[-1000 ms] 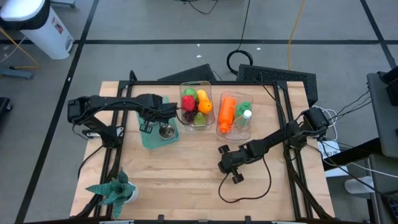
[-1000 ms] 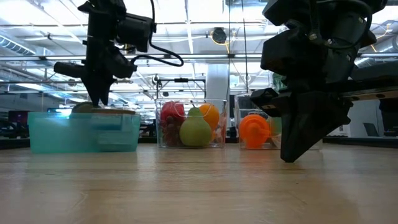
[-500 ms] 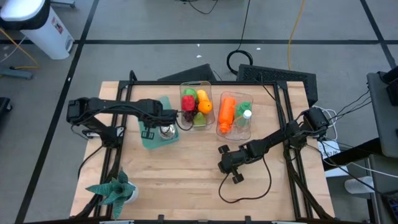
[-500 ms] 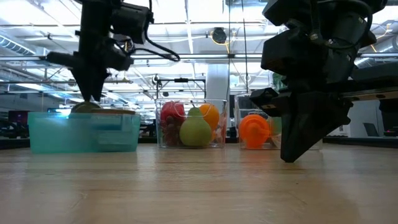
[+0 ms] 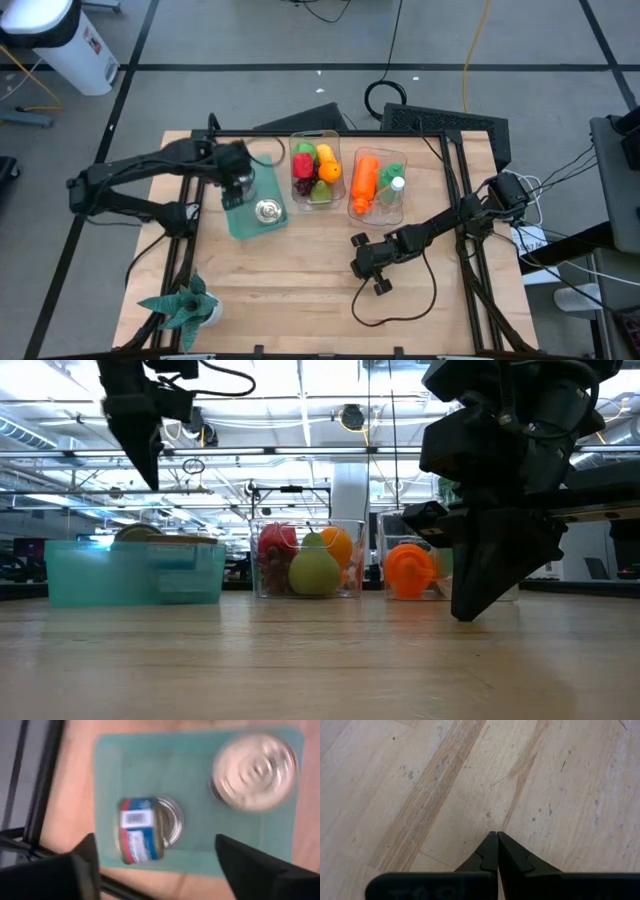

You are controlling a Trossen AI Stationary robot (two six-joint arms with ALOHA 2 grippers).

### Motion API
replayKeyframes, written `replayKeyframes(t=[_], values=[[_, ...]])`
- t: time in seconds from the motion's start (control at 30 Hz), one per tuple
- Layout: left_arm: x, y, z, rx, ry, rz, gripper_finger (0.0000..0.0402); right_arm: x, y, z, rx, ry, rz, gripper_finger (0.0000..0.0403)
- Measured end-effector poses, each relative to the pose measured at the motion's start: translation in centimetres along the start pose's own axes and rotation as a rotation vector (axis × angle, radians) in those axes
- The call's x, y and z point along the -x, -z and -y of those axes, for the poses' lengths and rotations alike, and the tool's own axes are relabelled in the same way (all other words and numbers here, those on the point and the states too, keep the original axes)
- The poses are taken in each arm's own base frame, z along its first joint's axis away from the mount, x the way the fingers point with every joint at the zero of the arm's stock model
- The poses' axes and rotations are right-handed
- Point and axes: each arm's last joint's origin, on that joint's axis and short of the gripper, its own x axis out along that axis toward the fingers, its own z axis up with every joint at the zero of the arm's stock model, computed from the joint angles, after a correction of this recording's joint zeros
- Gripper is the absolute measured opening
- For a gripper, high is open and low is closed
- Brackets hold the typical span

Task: Pick & Place Food Item
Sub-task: Stack the blue tuna can on top of the green tuna can in the green bin

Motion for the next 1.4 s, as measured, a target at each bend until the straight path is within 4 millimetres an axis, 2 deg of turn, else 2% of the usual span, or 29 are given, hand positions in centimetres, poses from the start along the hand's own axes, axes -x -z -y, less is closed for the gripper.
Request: replayKeyframes(t=[0.13,0.23,0.3,0.43,0.7,1.03,1.4], values=[[-1.1,0.2,-1.1,0.144,-0.005,0.032,0.0343,0.0,0.0,0.0,0.012,0.000,0.000,0.0000],[-3.3,0.5,-1.4,0.174,0.021,-0.004,0.0384,0.0,0.0,0.0,0.012,0.000,0.000,0.0000],[-4.8,0.7,-1.5,0.178,0.054,-0.017,0.0396,0.0,0.0,0.0,0.006,0.000,0.000,0.0000],[-6.0,0.8,-1.6,0.175,0.102,0.019,0.0387,0.0,0.0,0.0,-0.007,0.000,0.000,0.0000],[-5.6,1.2,-1.4,0.134,0.188,0.016,0.0398,0.0,0.0,0.0,-0.002,0.000,0.000,0.0000],[-5.0,1.3,-1.5,-0.033,0.167,0.077,0.0396,0.0,0.0,0.0,0.000,0.000,0.001,0.0000],[-4.5,2.6,-1.5,-0.095,0.096,-0.014,0.0395,0.0,0.0,0.0,0.012,0.000,0.002,0.0000]])
